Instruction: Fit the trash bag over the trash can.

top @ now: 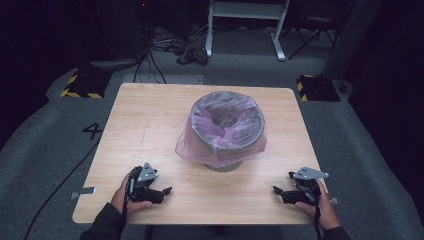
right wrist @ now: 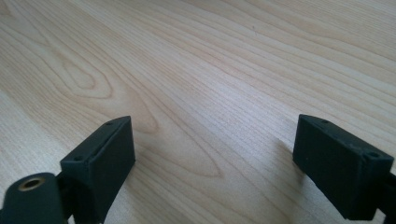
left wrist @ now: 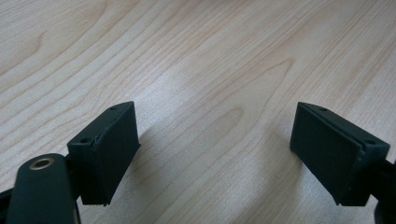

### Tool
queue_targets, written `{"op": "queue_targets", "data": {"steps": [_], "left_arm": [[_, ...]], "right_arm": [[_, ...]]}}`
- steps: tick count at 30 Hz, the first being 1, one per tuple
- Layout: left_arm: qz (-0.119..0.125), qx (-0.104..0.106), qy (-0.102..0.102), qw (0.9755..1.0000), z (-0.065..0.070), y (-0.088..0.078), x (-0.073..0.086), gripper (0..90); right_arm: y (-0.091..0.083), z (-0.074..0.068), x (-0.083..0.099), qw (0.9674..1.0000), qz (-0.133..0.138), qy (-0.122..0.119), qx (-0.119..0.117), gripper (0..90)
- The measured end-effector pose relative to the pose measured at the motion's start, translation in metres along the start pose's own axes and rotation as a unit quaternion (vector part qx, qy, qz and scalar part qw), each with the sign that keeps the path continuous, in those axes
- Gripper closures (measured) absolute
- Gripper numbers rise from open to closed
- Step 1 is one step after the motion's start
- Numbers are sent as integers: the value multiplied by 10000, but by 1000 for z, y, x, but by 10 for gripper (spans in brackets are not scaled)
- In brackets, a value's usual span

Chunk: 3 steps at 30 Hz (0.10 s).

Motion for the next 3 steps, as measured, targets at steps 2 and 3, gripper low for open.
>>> {"op": "queue_targets", "data": {"steps": [2,3], "left_arm": [[-7,3,-3,10000,0,0,0,151],[-11,4,0,10000,0,0,0,151]], "right_arm": [[0,0,0,10000,1,1,1,125],[0,0,0,10000,1,0,2,124]]}}
Point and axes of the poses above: each handheld gripper's, and its own axes: y roughly forward along the jaws, x roughly out of its underside, z roughly to its right, the point moved 5 cm from there along y, roughly forward along the jaws
